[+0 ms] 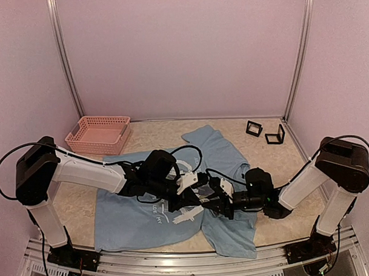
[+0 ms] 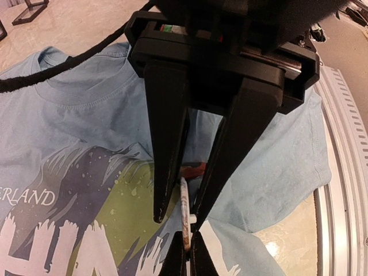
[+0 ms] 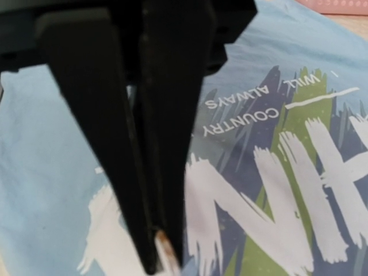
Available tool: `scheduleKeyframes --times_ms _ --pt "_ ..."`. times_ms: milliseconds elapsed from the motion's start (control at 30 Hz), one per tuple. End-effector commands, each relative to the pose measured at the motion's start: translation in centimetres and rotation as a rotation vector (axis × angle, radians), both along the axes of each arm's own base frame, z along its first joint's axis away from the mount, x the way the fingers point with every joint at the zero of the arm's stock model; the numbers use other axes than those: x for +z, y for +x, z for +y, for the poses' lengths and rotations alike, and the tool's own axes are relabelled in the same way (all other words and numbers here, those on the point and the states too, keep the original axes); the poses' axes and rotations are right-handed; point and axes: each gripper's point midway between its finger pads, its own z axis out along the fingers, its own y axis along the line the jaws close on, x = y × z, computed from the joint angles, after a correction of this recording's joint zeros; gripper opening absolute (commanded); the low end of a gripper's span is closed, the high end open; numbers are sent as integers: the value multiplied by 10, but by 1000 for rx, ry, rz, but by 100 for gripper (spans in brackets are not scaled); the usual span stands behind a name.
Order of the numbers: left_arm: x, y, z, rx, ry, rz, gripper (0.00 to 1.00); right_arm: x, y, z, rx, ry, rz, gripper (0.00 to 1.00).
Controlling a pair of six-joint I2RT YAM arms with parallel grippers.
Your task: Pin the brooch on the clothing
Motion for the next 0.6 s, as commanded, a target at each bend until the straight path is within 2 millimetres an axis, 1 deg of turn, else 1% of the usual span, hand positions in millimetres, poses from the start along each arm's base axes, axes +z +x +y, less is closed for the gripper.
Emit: scheduleKeyframes --times_ms 0,100,167,233,333,433,500,533,567 --pt "14 -20 -3 -80 -41 25 0 9 31 -11 -141 22 24 16" --pt "12 -21 -2 -79 -33 27 0 12 33 -17 -163 50 55 16" --pt "12 -20 -2 -77 -33 25 0 13 33 -19 -163 67 77 13" --pt "12 -20 -2 -76 -32 23 0 14 30 -18 -129 73 87 9" --pt "12 -20 -2 -77 -31 23 0 13 28 -17 -117 71 92 9" --pt "11 -19 -2 -71 -26 18 0 12 27 -19 -120 64 89 11" --pt "11 -19 -2 -68 -26 14 0 13 26 -19 -113 62 85 15" --pt "11 -18 -2 -68 -25 14 0 13 26 -19 -112 61 84 18" --pt "11 -18 -2 -65 -25 12 0 13 25 -19 -105 56 82 24"
